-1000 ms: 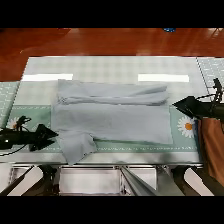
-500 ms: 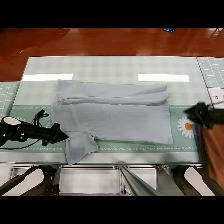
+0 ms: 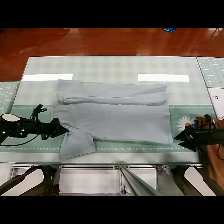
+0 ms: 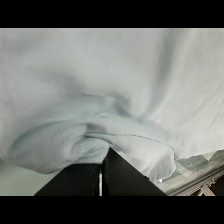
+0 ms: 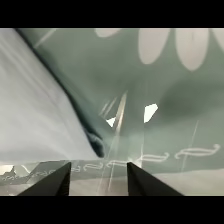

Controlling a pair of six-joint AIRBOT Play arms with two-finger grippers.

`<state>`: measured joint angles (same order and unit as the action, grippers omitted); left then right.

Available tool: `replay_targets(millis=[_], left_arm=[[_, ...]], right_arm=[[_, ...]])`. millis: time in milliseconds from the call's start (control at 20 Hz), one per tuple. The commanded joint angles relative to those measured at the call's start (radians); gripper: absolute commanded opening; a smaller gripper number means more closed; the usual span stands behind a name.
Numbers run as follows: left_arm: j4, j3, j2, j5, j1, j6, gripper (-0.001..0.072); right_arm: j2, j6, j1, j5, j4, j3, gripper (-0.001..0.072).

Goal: Fold the shirts.

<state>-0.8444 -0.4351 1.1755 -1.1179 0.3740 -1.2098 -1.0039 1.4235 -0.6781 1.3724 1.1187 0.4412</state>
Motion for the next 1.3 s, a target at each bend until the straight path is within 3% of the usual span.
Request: replay_targets(millis=[0,250,300,350,400,550,750,1250], left_arm=[[0.016,-0.002,0.000,-0.011,-0.001,0.005,0.0022],[0.025,-0.004,0.000,-0.012,0.000,0.005,0.0022],[0.027,-0.014,0.000,-0.017,0.000,0.005,0.0022],[0.031,-0.029,0.000,-0.027,0.000,0.005,0.0022],[0.034,-0.053,0.000,-0.042,0.000,0.005,0.0022],[0.036,-0.155,0.000,-0.097,0.000,0.005,0.0022],[0.095,-0.345,0.052,-0.093,-0.006,-0.011,0.0022],[0.096,-1.043,0.581,-0.143,-0.145,-0.193,0.0022]], right_arm=[[-0.052,-0.012,0.026,-0.052,-0.054,-0.027,0.0415],[-0.167,-0.047,0.234,-0.213,-0.267,-0.014,0.0401],[-0.172,-0.070,0.262,-0.219,-0.311,0.007,0.0326],[-0.170,-0.090,0.286,-0.208,-0.321,0.039,0.0145],[-0.170,-0.124,0.299,-0.183,-0.323,0.077,0.0018],[-0.171,-0.138,0.299,-0.115,-0.287,0.191,0.0017],[-0.215,-0.128,0.300,-0.130,-0.288,0.343,0.0017],[-0.616,-0.177,0.300,-0.158,-0.520,0.747,0.0017]])
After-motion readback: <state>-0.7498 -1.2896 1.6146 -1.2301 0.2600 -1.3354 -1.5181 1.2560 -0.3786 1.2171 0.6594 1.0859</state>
